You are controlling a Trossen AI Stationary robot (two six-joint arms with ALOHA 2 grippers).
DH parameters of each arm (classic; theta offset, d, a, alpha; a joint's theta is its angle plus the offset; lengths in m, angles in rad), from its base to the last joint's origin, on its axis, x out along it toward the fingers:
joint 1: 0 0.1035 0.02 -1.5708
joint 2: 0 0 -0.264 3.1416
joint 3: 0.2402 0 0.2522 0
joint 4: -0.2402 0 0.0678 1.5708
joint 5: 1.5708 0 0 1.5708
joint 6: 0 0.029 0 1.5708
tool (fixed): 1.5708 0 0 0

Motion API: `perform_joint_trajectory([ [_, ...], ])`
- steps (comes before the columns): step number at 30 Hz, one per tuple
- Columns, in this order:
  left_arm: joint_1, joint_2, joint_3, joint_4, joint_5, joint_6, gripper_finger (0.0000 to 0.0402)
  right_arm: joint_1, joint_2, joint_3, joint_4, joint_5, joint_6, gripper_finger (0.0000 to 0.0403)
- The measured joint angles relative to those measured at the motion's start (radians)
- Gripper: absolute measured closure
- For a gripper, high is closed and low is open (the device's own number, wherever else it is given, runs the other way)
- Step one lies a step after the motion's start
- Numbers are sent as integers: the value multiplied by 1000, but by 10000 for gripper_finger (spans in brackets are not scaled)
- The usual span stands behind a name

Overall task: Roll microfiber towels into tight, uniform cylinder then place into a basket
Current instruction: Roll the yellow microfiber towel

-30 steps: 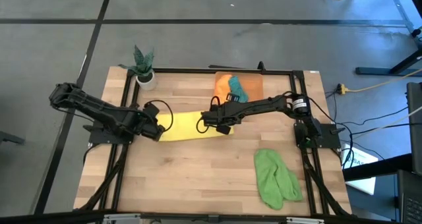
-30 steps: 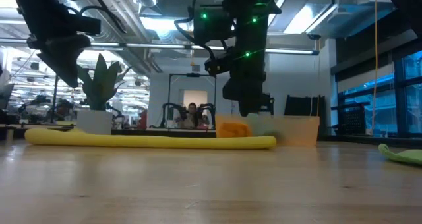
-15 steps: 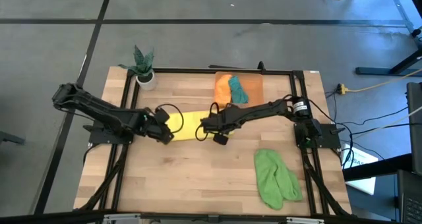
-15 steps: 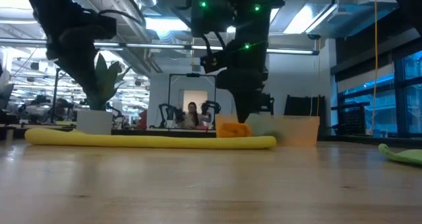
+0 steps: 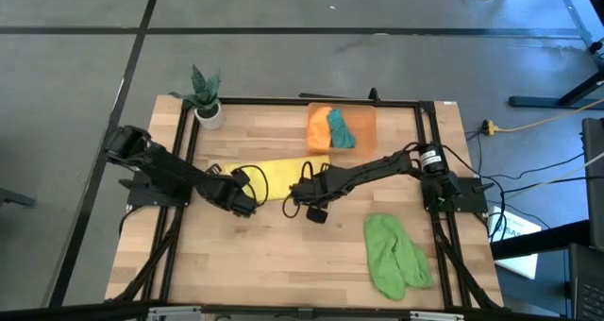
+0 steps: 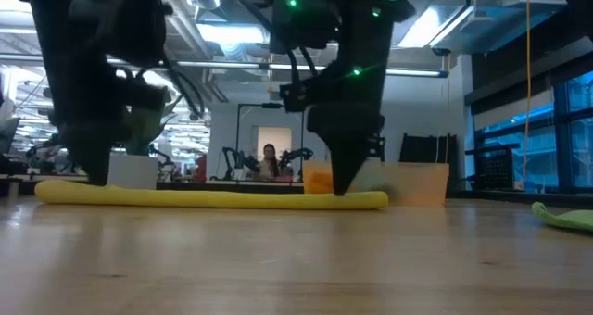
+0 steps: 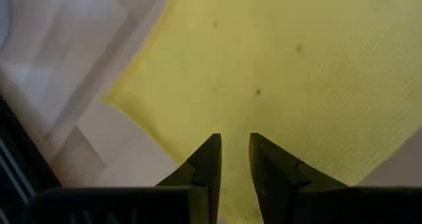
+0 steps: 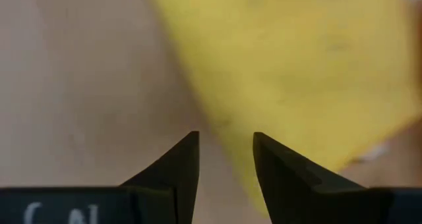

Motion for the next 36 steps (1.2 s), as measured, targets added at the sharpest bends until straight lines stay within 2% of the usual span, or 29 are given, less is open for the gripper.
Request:
perform_joint_trajectory([
  [6,-3,59,0,1,100,0,333,9,0,-50,24,-19,30,260],
  [12,-36,65,2,1,172,-24,334,4,0,-54,21,74,27,260],
  [19,-112,63,4,5,263,-105,332,-33,0,-54,24,119,24,260],
  [23,-163,62,4,49,311,-137,336,-55,0,-54,49,164,22,260],
  [29,-242,61,5,138,338,-208,334,-81,0,-54,137,165,-42,260],
  [36,-313,62,4,321,339,-227,333,-92,0,-54,196,142,-85,260],
])
